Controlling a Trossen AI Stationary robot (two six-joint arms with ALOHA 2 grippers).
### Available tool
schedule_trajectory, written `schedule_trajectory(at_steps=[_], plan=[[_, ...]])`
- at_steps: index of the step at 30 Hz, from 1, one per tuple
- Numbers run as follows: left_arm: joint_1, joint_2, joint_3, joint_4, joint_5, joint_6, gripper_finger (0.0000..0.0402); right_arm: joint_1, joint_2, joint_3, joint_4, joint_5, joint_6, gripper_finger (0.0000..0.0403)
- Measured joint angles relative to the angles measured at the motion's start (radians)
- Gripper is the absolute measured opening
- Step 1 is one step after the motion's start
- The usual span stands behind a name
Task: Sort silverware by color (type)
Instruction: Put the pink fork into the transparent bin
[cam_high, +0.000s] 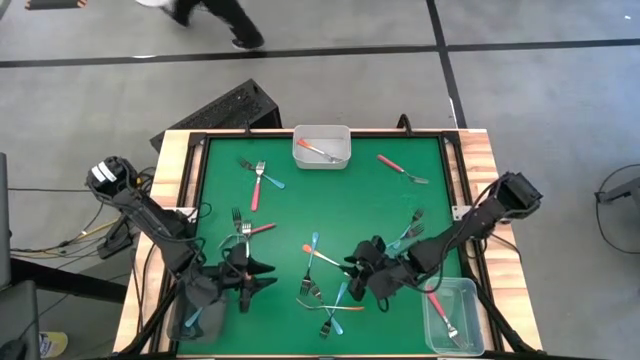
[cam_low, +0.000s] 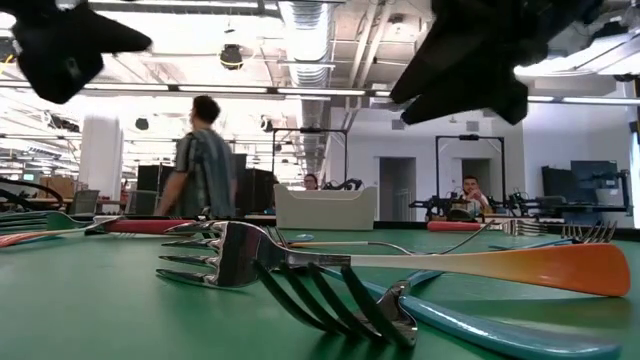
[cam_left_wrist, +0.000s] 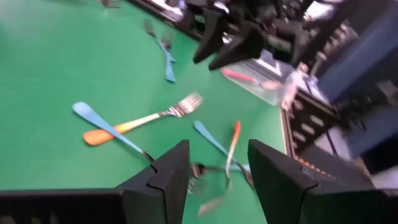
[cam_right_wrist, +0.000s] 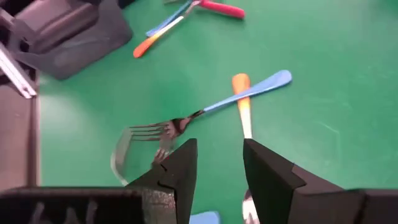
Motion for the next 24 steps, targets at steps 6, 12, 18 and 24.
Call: schedule_trajectory(at_steps=[6,12,18,24], plan=[[-0.034,0.0,0.0,-0.021,-0.062,0.064,0.015,0.038,0.0,0.0,-0.002,0.026,0.021,0.0155],[0.041,0.0,0.0,-0.098,-0.071,0.123,0.015,-0.073,0.0,0.0,-0.003,-0.091,-0.094,0.0155],[0.234,0.0,0.0,-0.129,0.104,0.232,0.015,-0.233,-0.001,0.0,-0.003,-0.318,-0.286,0.0155],[0.474,-0.04,0.0,-0.137,0.346,0.414,0.015,-0.373,-0.008,0.0,-0.004,-0.511,-0.516,0.0155]])
